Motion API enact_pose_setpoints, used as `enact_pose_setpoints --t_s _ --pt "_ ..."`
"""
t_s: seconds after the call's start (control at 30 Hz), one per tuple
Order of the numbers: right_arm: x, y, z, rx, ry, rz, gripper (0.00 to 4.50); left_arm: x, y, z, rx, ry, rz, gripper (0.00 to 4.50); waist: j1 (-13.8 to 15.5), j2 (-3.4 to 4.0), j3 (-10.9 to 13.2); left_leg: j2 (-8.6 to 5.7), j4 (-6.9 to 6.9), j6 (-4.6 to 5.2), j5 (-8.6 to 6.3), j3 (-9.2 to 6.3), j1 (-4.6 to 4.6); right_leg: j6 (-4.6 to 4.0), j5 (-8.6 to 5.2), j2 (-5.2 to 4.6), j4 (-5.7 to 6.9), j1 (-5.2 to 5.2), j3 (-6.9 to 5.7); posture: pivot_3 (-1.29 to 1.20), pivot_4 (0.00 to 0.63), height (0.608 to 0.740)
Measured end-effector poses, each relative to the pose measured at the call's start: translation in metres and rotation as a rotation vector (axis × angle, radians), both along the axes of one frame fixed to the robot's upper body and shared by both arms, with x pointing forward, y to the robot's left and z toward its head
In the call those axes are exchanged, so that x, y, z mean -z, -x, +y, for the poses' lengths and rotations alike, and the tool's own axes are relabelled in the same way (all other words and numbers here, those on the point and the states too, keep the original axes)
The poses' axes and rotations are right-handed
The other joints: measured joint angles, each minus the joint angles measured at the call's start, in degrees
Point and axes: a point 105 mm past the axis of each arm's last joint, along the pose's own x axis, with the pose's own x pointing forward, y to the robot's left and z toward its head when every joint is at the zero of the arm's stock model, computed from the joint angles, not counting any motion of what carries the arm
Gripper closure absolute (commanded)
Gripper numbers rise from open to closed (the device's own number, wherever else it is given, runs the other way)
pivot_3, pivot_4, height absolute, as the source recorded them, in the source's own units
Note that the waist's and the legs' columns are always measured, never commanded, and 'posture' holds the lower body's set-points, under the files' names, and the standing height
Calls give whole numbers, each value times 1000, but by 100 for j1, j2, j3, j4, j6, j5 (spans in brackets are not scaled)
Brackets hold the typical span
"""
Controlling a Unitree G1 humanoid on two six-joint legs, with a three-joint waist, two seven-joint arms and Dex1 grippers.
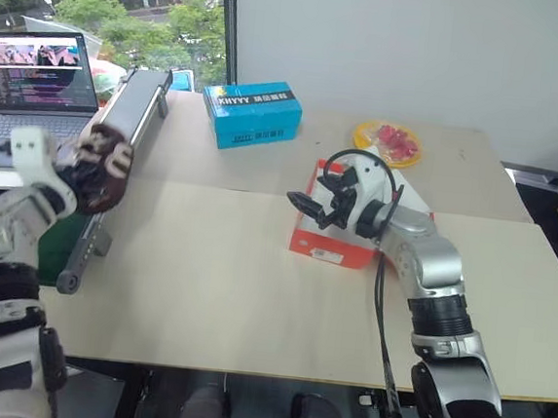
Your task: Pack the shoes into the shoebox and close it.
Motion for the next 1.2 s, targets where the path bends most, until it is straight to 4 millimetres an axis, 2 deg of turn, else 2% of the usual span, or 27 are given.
enact_pose_setpoints --t_s 0.07,0.1,0.13,0.2,0.27,0.33,0.4,0.6,0.87,1.03,1.13,1.2 --pt "-17 -1 6 -9 -151 46 0 -33 -4 -32 79 6 -98 4293 -18 0 0 -2 4 -3 2 -12 -2 -1 6 3 2 -6 3 0 150 740" --pt "-26 -2 7 -10 -230 70 0 -41 -4 -46 111 8 -123 4293 -41 0 0 -3 4 -3 2 -18 1 0 6 4 4 -6 5 0 150 740" --pt "-43 -4 4 1 -329 84 0 -51 -5 -69 169 8 -157 4293 -56 1 0 -2 4 -3 2 -24 1 0 7 2 5 -6 5 0 150 740" --pt "-61 -5 -1 12 -439 113 0 -51 -7 -94 229 12 -156 4293 -84 2 0 -3 3 -3 2 -25 4 0 7 7 6 -5 6 0 150 740" --pt "-78 -10 -15 52 -576 163 0 -45 -11 -134 321 51 -132 4293 -86 2 0 -4 3 -3 3 -29 3 -1 7 7 5 -4 3 0 150 740" --pt "-85 -10 -17 51 -615 182 0 -43 -13 -155 373 67 -119 4293 -110 2 0 -5 3 -3 2 -28 0 -1 7 8 2 -6 4 0 150 740" --pt "-83 -9 -18 58 -633 218 0 -47 -14 -173 412 92 -130 4293 -134 3 1 -5 2 -2 2 -27 -2 0 7 9 0 -8 6 0 150 740" --pt "-82 -9 -18 77 -651 247 0 -42 -13 -219 504 122 -110 4293 -164 5 2 -7 1 -1 3 -19 -9 0 8 14 6 -27 24 0 150 740" --pt "-83 -9 -22 98 -655 250 0 -37 -11 -245 549 149 -86 4293 -141 5 2 -8 1 1 4 -17 -19 2 9 14 4 -36 27 0 150 740" --pt "-82 -11 -23 106 -652 252 0 -47 -8 -275 620 145 -96 4293 -125 5 2 -10 1 4 6 -16 -21 4 10 14 2 -36 27 0 150 740" --pt "-83 -12 -26 117 -656 242 0 -46 -8 -282 633 145 -88 4293 -126 6 3 -10 1 4 6 -16 -20 4 10 15 1 -36 27 0 150 740" --pt "-82 -14 -28 125 -659 245 514 -44 -8 -285 638 148 -80 4293 -126 6 3 -10 1 5 6 -16 -20 4 10 15 2 -36 28 0 150 740"
